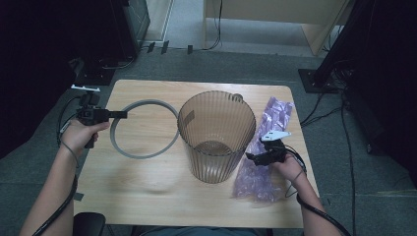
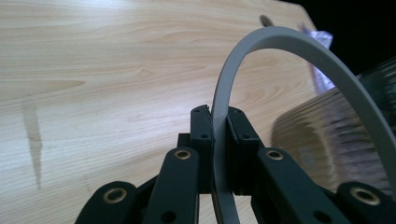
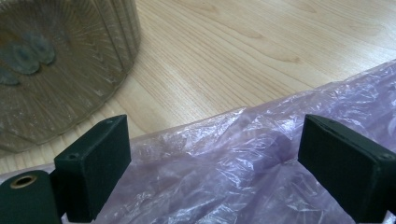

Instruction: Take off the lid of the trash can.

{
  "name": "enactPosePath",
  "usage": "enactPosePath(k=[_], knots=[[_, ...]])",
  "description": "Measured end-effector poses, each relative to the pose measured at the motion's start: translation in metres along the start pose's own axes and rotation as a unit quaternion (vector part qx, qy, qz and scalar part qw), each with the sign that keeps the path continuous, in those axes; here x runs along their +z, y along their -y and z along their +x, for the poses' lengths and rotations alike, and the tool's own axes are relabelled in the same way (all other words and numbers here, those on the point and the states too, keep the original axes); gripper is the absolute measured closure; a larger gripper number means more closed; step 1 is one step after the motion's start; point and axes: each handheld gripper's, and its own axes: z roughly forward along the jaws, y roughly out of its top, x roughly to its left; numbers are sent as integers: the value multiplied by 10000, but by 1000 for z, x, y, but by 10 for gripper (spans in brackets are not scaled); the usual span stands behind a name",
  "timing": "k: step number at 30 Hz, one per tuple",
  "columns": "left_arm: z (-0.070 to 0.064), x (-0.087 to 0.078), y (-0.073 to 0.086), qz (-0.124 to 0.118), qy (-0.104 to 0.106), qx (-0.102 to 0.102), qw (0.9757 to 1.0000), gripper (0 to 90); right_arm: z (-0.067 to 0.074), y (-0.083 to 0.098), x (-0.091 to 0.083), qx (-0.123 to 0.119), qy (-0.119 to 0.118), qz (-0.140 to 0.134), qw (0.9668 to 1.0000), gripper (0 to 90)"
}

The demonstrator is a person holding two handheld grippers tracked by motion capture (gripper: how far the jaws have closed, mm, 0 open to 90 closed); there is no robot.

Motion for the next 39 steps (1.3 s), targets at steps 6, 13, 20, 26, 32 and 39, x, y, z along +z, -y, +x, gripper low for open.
enactPosePath(k=[6, 13, 20, 26, 32, 39], knots=[[5, 10, 7, 30, 44, -82, 10000, 830, -3, 0, -1, 56, 35, -30, 10000, 91], [9, 21, 16, 88, 31, -84, 9999, 830, -4, -1, -2, 103, 52, -69, 9999, 91], [13, 29, 25, 77, 21, -111, 9999, 830, -7, 0, -5, 140, 106, -113, 9998, 91], [15, 32, 30, 70, 80, -113, 9999, 830, -8, 0, -5, 155, 112, -113, 9998, 91], [17, 37, 34, 84, 27, -113, 9999, 830, -8, -1, -5, 144, 113, -105, 9998, 91], [20, 44, 36, 66, -35, -18, 10000, 829, -12, 0, -5, 177, 139, -100, 9997, 91]])
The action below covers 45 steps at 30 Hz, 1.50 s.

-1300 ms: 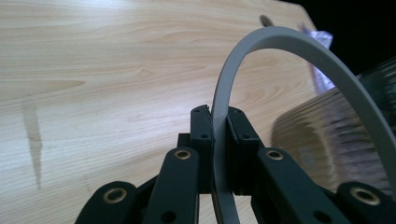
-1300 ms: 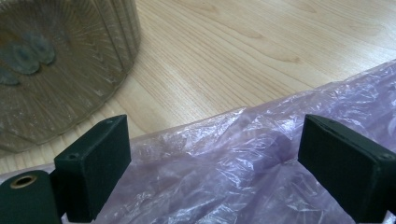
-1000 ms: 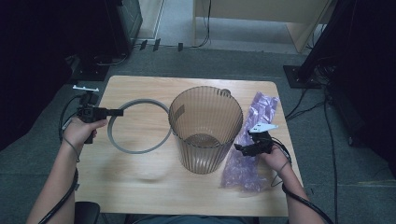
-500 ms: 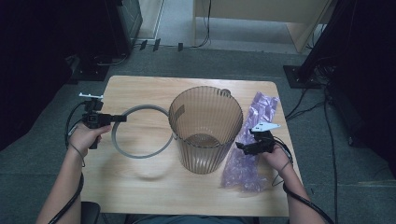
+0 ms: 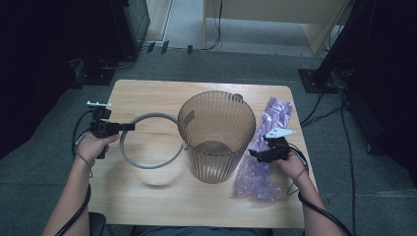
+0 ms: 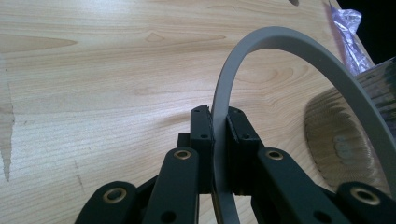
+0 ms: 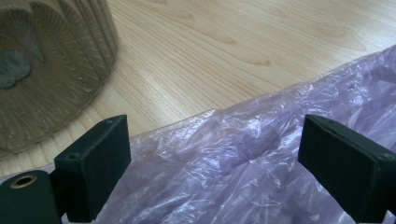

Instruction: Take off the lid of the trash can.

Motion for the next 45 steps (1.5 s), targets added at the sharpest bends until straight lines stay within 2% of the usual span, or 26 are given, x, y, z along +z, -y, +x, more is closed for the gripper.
enactPosePath(k=[7, 13, 21, 24, 31, 37, 45], knots=[[7, 4, 4, -62, 21, -6, 10000, 829, -6, 2, -4, 77, 95, -71, 9999, 91], [13, 11, 8, 67, -51, -3, 10000, 828, -11, 3, -10, 130, 187, -121, 9997, 91], [16, 19, 9, 49, -47, -43, 10000, 828, -19, 9, -17, 257, 307, -115, 9991, 91], [19, 21, 10, 38, -134, -3, 9999, 828, -21, 11, -19, 303, 329, -104, 9989, 91], [31, 23, 14, 31, -297, -155, 9994, 828, -25, 13, -21, 293, 438, -88, 9986, 91], [39, 21, 17, -6, -390, -219, 9990, 827, -30, 17, -23, 426, 498, -90, 9978, 91], [41, 25, 21, 90, -488, -125, 9987, 821, -35, 22, -22, 533, 578, -2, 9969, 91]])
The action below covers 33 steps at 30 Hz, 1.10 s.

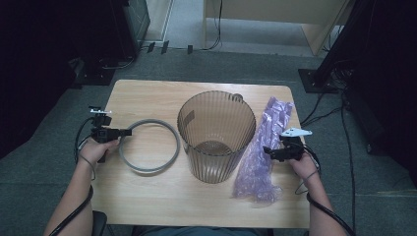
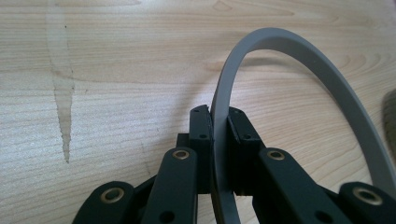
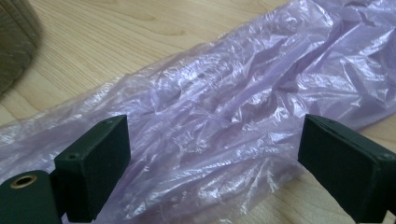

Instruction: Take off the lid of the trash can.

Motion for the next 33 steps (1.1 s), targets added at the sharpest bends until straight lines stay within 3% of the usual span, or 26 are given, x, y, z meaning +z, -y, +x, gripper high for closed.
enactPosePath(k=[12, 18, 27, 33], knots=[[4, 5, 5, 122, -163, -1, 9998, 796, 3, 2, 9, -52, 50, 131, 9999, 91], [5, 4, 7, 73, -90, 29, 9999, 760, 5, 2, 10, -118, 96, 169, 9997, 90], [1, 6, 6, 5, 81, -88, 9999, 555, 5, 1, 10, -116, 106, 172, 9997, 96], [-3, 5, 3, -69, -25, 48, 10000, 507, 5, 1, 10, -107, 124, 97, 9998, 162]])
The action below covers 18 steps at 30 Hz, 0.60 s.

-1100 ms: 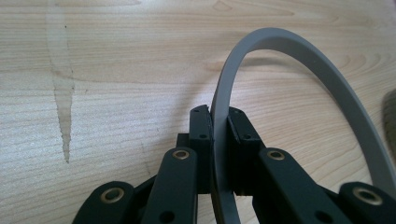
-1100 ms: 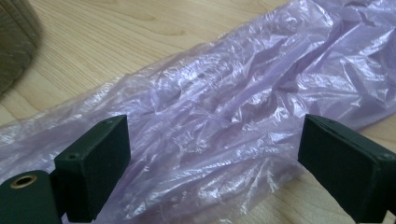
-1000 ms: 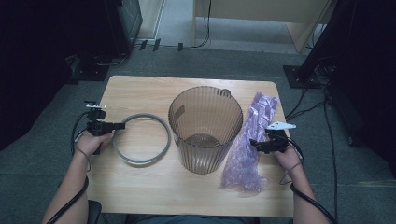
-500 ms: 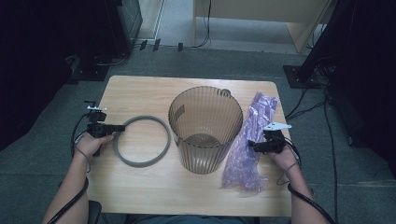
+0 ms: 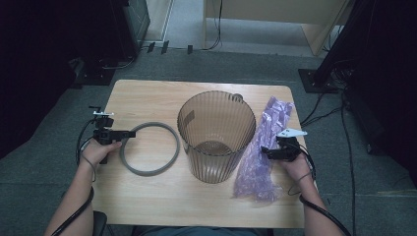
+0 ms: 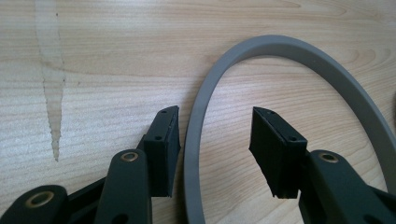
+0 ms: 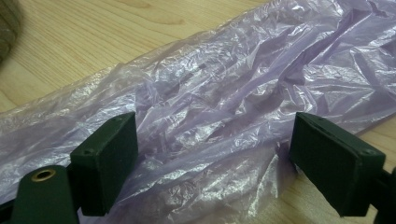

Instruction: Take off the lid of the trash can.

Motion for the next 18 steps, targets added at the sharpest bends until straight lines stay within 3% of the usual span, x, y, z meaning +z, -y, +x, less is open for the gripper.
enactPosePath(k=[5, 10, 18], knots=[[-5, -7, -4, -224, 47, 48, 9997, 488, 1, 0, -1, -43, -39, -60, 10000, 238], [-9, -8, -4, -222, 53, 116, 9997, 481, 3, 0, -1, -58, -71, -128, 9999, 347], [-13, -9, -7, -261, 100, 193, 9994, 466, 5, -2, 0, -45, -82, -239, 9997, 652]])
